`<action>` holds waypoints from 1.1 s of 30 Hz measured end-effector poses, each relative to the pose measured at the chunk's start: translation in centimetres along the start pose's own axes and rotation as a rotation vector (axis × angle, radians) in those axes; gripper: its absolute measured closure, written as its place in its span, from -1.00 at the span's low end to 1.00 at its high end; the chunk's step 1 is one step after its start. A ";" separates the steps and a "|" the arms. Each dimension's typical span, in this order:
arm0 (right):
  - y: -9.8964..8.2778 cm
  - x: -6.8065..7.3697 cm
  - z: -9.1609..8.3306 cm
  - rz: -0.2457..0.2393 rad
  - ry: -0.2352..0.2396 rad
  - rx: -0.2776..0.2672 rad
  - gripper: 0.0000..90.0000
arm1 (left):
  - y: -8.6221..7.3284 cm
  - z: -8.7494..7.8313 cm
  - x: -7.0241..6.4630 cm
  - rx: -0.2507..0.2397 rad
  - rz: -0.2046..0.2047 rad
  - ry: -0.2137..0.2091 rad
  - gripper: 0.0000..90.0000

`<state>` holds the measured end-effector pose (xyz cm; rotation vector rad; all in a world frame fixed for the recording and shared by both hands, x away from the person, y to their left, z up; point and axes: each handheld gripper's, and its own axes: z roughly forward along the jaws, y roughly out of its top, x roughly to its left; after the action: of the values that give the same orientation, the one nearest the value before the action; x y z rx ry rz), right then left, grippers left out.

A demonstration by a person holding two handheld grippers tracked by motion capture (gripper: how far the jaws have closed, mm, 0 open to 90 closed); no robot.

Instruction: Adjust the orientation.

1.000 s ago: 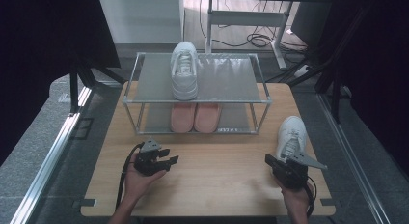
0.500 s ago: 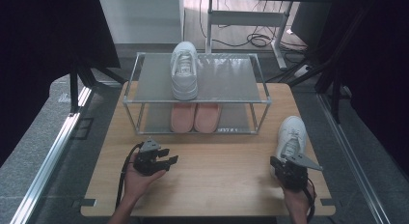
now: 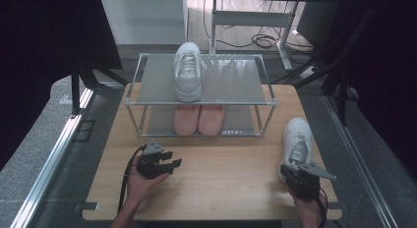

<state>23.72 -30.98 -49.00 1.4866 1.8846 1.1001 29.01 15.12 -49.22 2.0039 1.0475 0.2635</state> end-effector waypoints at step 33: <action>-1.7 -6.3 -3.3 0.133 -0.087 -0.051 1.00 | -0.1 0.5 0.0 0.015 -0.006 -0.008 0.13</action>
<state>21.93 -38.07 -49.21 1.6232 1.7077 1.1154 29.25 14.88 -49.64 2.0132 1.0533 0.2450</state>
